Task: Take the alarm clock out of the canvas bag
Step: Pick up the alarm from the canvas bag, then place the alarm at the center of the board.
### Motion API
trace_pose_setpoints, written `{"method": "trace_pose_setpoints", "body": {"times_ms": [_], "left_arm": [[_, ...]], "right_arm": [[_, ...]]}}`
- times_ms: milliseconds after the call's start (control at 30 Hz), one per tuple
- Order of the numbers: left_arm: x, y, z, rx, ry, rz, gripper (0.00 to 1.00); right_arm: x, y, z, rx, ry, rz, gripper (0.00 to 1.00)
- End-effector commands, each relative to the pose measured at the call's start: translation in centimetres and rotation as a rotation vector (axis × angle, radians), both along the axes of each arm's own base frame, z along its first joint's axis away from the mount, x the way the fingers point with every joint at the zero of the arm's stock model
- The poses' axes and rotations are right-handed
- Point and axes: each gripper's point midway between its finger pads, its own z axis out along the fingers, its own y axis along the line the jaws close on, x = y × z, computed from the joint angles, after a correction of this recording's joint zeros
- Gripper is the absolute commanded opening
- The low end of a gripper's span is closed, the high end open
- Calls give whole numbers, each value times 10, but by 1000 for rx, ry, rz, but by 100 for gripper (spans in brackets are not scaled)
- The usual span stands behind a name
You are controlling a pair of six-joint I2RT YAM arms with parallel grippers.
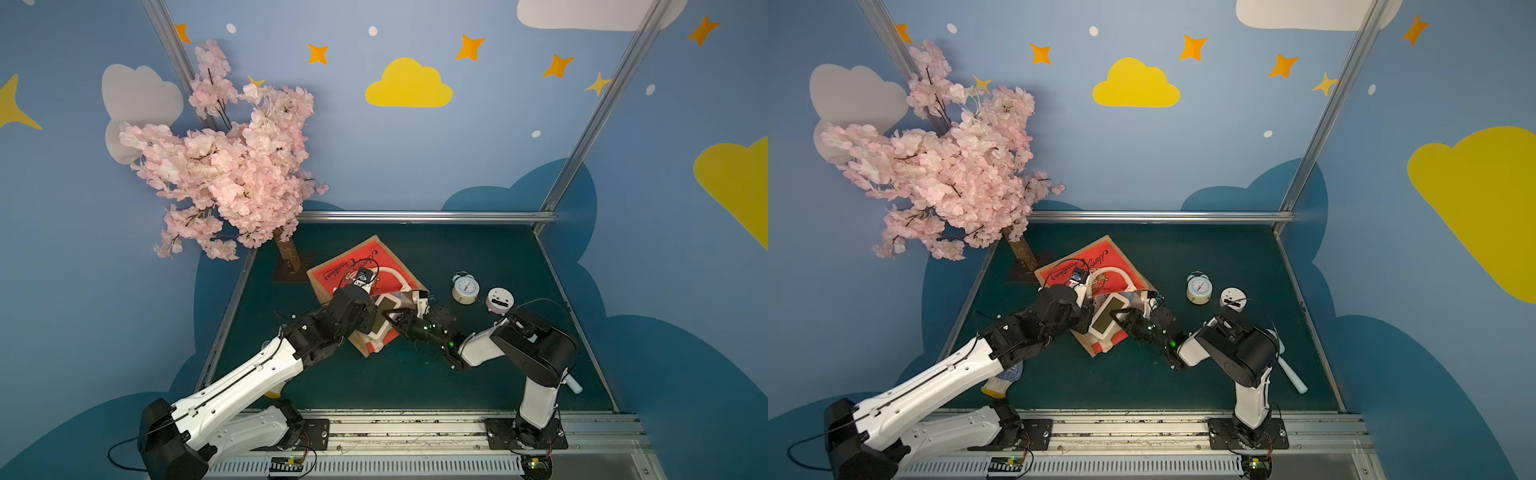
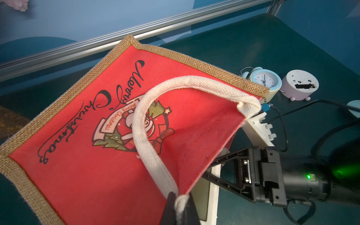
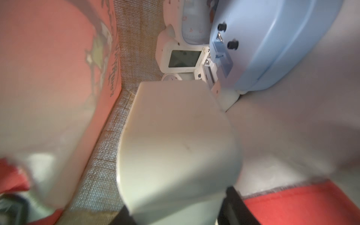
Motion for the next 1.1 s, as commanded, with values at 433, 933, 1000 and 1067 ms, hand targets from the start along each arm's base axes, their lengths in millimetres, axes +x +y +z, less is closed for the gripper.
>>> {"method": "trace_pose_setpoints", "body": {"times_ms": [433,933,1000,1067], "left_arm": [[2,8,14,-28,-32,39,3],[4,10,18,-41,-41,41,3],[4,10,17,-42,-39,42,3],[4,10,17,-45,-36,41,3]], "right_arm": [[4,-74,39,6,-71,-94,17],[-17,-194,50,-163,-14,-281,18],[-17,-207,43,-163,24,-308,17],[-15,-220,32,-154,74,-352,16]]}}
